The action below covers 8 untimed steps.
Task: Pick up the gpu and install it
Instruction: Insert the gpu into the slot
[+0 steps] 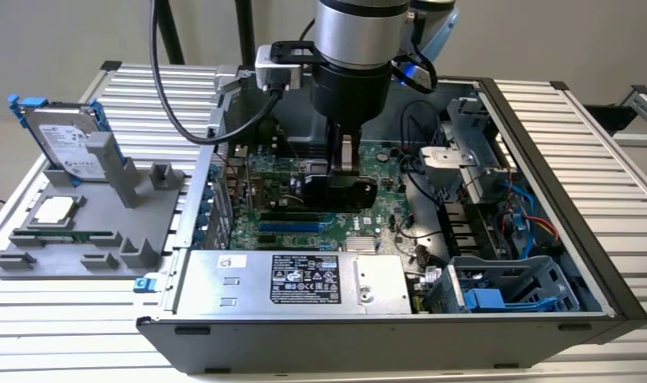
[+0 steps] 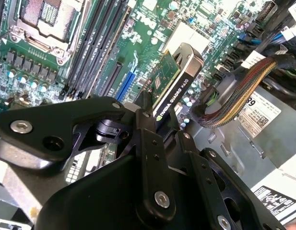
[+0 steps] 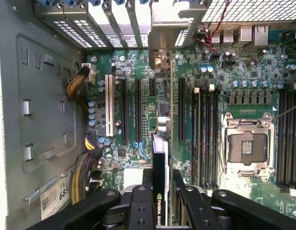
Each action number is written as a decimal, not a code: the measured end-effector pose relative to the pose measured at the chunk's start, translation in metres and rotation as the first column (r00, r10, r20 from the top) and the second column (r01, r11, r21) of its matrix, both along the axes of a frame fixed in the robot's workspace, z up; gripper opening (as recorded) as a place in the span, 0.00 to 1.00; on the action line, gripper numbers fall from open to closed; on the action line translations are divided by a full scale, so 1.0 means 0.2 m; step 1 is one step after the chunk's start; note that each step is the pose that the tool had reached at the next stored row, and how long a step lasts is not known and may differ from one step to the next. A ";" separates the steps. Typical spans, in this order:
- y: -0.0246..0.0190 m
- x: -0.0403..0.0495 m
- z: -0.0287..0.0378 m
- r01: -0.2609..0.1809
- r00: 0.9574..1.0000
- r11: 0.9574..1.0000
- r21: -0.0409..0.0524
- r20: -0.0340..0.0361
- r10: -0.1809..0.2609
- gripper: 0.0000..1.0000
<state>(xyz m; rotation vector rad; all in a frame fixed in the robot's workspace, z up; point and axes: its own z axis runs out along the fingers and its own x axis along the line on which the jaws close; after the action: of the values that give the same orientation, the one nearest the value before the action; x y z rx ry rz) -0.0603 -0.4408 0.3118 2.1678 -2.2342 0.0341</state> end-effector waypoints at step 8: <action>0.000 0.000 0.000 0.000 1.000 1.000 0.000 -0.003 0.000 0.00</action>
<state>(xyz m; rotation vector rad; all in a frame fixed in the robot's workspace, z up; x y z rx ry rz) -0.0603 -0.4408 0.3117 2.1662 -2.2325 0.0310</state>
